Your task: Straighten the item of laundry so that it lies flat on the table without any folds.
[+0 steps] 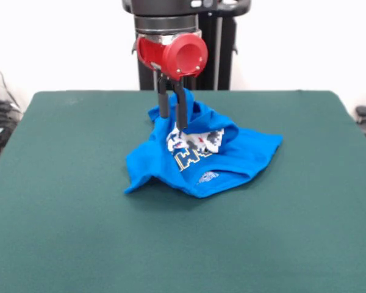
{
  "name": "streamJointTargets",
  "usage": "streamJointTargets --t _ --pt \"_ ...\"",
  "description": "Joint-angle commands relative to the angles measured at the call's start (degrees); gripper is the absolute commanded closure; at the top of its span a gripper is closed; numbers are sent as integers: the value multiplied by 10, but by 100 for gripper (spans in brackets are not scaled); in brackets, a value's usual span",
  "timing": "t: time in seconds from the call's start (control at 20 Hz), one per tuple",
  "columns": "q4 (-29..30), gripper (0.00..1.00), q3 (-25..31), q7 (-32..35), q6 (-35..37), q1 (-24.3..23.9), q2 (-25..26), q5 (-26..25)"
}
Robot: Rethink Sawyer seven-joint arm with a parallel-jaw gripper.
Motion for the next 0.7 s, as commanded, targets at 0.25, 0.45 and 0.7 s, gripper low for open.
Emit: streamJointTargets --t 0.25,0.45,0.7 --pt "86 0 7 119 -34 35 27 71" --pt "104 0 18 108 -58 29 37 79" --pt "126 0 32 91 -85 15 49 82"
